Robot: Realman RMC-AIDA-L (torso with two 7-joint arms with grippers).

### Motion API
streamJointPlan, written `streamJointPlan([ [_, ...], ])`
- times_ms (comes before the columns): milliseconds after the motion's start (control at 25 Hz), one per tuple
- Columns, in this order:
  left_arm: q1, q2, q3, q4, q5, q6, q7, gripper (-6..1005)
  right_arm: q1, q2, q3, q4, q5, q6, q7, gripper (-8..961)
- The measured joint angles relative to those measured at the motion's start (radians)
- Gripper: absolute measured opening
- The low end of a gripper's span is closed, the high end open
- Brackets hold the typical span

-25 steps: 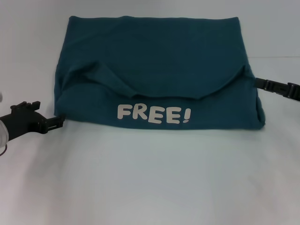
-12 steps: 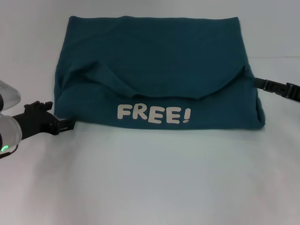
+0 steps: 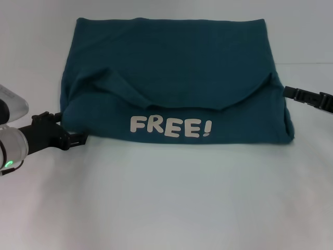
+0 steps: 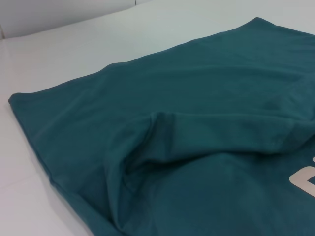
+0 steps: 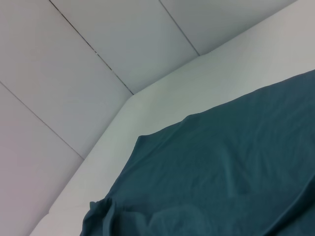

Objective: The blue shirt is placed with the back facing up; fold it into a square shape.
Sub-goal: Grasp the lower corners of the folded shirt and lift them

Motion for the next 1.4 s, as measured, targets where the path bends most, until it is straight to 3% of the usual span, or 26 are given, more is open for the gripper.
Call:
streamJointPlan([
  [600, 0.000, 0.000, 0.012, 0.009, 0.009, -0.018, -0.037, 690, -0.010, 0.000, 0.002, -0.005, 0.023, 0.000, -0.002, 652],
  [680, -0.001, 0.000, 0.013, 0.009, 0.009, -0.019, -0.037, 458, -0.012, 0.000, 0.000, -0.005, 0.023, 0.000, -0.002, 652],
  [1120, -0.004, 0.000, 0.012, 0.009, 0.008, -0.018, -0.038, 48, -0.021, -0.006, -0.011, -0.004, 0.015, 0.005, 0.000, 651],
  [1400, -0.001, 0.000, 0.012, 0.009, 0.008, -0.012, -0.038, 44, -0.006, -0.010, -0.061, -0.007, -0.069, 0.085, 0.080, 651],
])
